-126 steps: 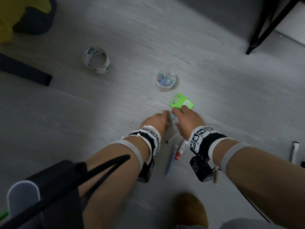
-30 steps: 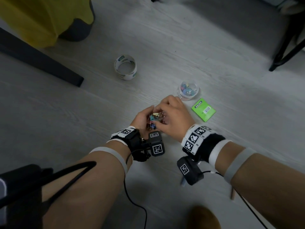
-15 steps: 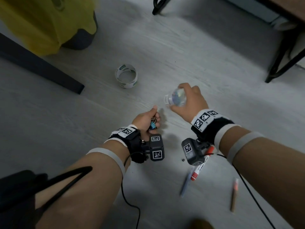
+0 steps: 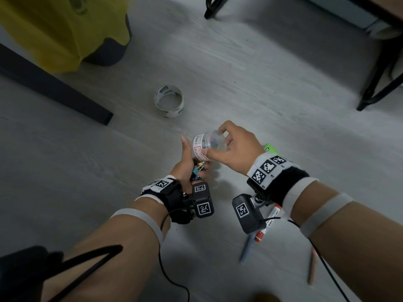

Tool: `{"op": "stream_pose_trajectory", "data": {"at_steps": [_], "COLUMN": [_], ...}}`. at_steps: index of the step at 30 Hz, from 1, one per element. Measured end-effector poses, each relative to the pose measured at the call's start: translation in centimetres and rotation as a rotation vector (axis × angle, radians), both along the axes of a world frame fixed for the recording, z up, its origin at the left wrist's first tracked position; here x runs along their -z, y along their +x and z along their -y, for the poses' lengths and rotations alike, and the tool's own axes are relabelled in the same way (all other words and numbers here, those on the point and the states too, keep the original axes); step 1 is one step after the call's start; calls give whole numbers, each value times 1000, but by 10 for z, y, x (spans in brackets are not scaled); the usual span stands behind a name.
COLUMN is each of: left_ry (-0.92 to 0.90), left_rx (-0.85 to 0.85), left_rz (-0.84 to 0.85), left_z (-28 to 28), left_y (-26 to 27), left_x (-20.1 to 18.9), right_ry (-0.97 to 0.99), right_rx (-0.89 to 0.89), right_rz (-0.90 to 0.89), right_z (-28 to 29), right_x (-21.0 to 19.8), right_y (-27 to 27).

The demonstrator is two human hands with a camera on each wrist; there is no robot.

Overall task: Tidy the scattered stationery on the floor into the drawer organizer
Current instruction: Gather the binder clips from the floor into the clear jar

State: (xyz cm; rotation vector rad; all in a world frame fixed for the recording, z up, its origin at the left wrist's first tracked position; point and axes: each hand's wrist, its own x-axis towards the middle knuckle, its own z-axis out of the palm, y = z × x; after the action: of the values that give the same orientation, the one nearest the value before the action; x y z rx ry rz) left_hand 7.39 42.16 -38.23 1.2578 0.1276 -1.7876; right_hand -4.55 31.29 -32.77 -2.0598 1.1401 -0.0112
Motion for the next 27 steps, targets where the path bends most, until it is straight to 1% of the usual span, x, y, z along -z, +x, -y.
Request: {"op": "stream_pose_trajectory", "data": {"at_steps": [6,11,16,21,25,27], "left_ry": [49,59,43,36,19,25], "left_rx": [0,78,80,82,134,149], "left_rz": [71,189,155,105,87,65], "left_z": [-4,-4,-3,-1,-1,0], "left_y": [3,6,9,2,0,-1], "left_x": [-2,-7,-5,6,16,17], "right_ry": [-10,-37,-43,-61,-60,-46], "right_rx": [-65,-104,-123,-161,-328,-328], "right_rz": [-17,3,56,57,91,113], "right_z": [-2,-4,-4,0,5,6], "right_x": [2,1,0,1,1,4], "right_y": [2,5,4,-4,-16,-22]}}
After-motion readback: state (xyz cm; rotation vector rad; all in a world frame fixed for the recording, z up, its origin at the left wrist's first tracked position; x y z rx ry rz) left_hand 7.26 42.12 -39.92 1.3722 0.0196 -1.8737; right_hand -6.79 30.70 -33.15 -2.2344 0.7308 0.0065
